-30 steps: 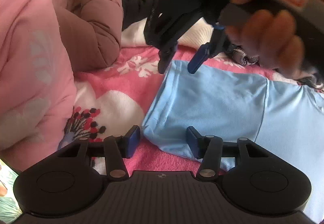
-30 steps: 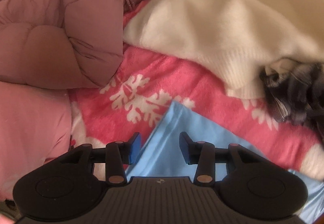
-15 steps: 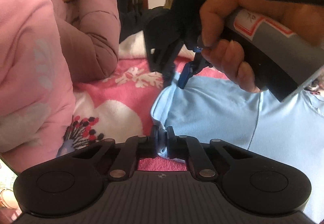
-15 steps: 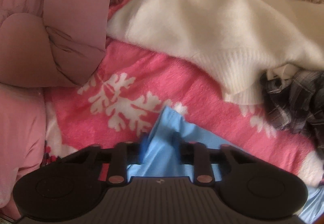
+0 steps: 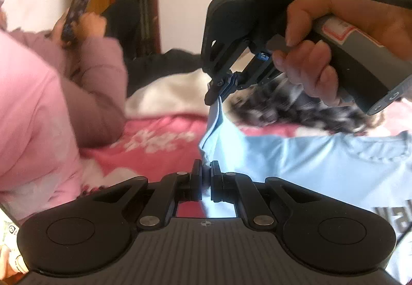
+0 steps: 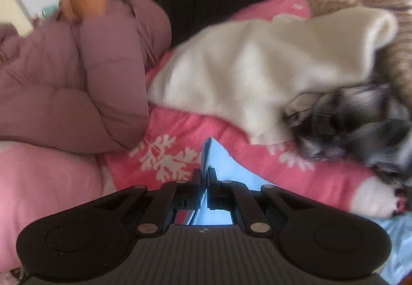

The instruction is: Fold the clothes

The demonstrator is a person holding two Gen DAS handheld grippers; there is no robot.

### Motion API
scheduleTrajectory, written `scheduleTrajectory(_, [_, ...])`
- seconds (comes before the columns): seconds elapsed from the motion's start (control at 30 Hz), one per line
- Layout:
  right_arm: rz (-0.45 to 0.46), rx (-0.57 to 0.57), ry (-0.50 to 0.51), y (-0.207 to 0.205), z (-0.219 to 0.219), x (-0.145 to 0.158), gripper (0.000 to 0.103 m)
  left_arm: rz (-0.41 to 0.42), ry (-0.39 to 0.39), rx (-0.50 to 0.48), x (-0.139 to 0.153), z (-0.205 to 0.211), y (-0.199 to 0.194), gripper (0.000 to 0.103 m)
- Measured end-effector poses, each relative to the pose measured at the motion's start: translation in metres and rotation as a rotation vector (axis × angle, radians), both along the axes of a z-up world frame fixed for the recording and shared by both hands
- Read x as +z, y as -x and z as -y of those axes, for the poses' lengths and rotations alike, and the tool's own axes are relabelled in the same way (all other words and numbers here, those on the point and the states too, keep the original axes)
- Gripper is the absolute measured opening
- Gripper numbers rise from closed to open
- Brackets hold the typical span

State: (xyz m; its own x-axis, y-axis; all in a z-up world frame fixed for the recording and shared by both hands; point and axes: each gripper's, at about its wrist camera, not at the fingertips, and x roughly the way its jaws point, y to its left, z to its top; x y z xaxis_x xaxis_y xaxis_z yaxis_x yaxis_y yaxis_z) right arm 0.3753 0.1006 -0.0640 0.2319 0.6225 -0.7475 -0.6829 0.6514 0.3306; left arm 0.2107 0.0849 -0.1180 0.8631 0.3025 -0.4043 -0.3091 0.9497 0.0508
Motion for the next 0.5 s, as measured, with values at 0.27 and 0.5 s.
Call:
scheduleTrajectory(0.27, [0.052,-0.112,-0.093,0.016,0.082,0.026,0.003,0.044,-0.073,-0.185,-0.001,0.032,0.009,0.003])
scheduleTrajectory(0.5, [0.028,-0.283,-0.174,0.020,0.154,0.009,0.003,0.029,-0.120,-0.312,-0.009,0.052,0.014,0.003])
